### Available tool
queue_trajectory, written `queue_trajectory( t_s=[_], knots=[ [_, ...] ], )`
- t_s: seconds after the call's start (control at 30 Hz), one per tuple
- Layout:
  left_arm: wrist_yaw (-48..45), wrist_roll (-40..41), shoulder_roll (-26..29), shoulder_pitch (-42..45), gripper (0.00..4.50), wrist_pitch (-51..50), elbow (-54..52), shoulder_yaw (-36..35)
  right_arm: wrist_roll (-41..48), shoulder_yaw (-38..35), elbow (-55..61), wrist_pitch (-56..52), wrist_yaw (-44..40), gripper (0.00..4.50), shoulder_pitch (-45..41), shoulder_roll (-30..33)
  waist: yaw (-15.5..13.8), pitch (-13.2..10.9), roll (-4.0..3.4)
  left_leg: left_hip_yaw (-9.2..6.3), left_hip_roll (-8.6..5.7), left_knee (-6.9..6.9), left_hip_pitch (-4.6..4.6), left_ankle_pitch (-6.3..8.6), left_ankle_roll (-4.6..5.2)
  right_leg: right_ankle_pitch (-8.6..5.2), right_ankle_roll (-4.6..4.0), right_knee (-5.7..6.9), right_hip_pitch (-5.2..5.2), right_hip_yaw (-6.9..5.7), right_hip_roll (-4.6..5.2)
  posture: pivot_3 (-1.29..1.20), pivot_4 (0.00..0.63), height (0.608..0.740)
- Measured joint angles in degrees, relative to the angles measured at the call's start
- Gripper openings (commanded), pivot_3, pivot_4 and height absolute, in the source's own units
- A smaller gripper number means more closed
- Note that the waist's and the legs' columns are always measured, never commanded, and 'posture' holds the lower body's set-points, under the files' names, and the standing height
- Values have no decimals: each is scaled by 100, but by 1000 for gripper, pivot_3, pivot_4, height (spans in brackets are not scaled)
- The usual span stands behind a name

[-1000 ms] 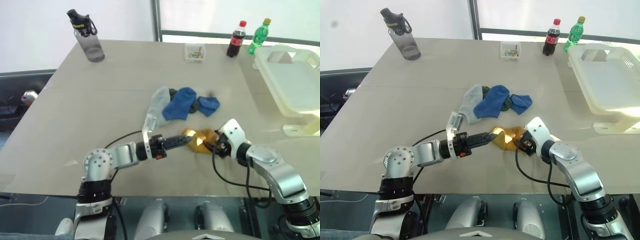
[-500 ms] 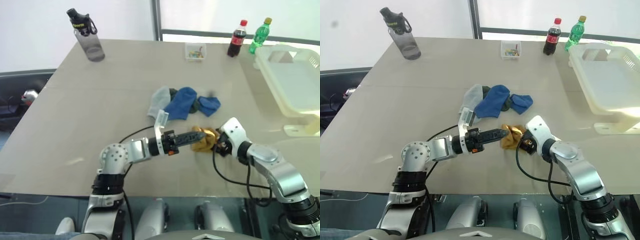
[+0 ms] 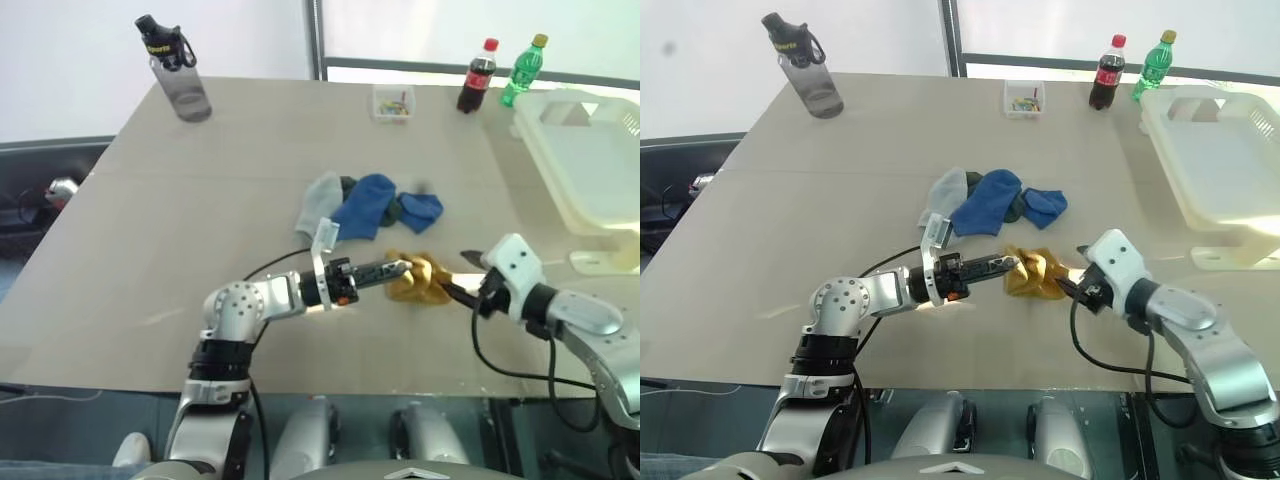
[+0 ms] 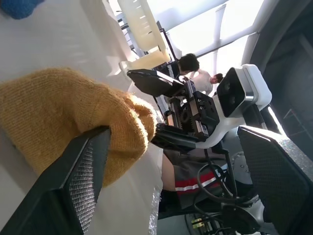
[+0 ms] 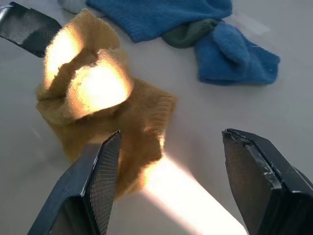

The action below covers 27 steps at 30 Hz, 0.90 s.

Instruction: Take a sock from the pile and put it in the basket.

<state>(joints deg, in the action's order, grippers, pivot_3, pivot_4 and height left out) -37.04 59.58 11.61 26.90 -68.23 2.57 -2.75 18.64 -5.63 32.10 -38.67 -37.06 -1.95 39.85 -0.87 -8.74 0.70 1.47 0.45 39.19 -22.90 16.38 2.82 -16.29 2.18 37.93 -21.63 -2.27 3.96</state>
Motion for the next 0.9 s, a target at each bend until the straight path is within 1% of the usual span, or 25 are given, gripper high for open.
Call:
queue_trajectory(
  t_s=[0.07,0.13,0.2,0.27,0.43,0.53,0.67,0.77,0.9],
  knots=[
    [-98,-101,-85,61,4440,36,85,82,451,-501,-63,-180,-94,3387,51,-74,1,0,1,-1,0,-1,-1,0,0,0,0,-1,0,0,-1,0,150,740],
    [-163,-167,-192,152,4440,68,236,124,842,-735,-85,-374,-181,3387,141,-155,2,-1,1,-2,0,-1,-2,0,1,0,0,-1,0,-1,0,0,150,740],
    [-257,-311,-254,219,4440,143,302,241,1115,-733,-80,-523,-259,3387,302,-206,4,-1,1,-1,0,-1,-2,1,2,0,0,-1,0,0,0,0,150,740],
    [-348,-400,-276,220,4440,180,327,349,1187,-642,-80,-613,-208,3387,313,-309,21,-1,0,0,0,-1,-1,1,2,0,0,1,-1,3,0,0,150,740],
    [-530,-598,-322,227,4440,274,380,441,1473,-343,-24,-901,335,3387,-120,-978,17,-3,-4,-3,5,-1,3,0,1,0,-1,7,-2,2,-4,0,150,740],
    [-579,-646,-325,227,4440,276,380,458,1491,-97,59,-952,506,3387,-238,-1087,-4,-3,-4,-3,1,-1,-3,1,2,0,-1,-1,-2,1,-1,0,150,740],
    [-638,-667,-313,220,4440,277,363,466,1216,292,-125,-937,756,3387,-433,-1161,10,-3,-4,-2,-2,-1,-5,2,4,0,0,-3,-3,2,2,0,150,740],
    [-697,-704,-227,159,4440,271,246,524,1077,389,-320,-939,957,3387,-603,-1304,12,-4,-5,-2,-1,-1,-4,1,3,0,0,1,-4,1,-2,0,150,740],
    [-802,-710,-114,23,4440,223,43,584,952,468,-453,-983,1111,3387,-671,-1310,15,-4,-6,-2,-1,-1,-4,1,3,0,0,1,-4,1,-1,0,150,740]
  ],
)
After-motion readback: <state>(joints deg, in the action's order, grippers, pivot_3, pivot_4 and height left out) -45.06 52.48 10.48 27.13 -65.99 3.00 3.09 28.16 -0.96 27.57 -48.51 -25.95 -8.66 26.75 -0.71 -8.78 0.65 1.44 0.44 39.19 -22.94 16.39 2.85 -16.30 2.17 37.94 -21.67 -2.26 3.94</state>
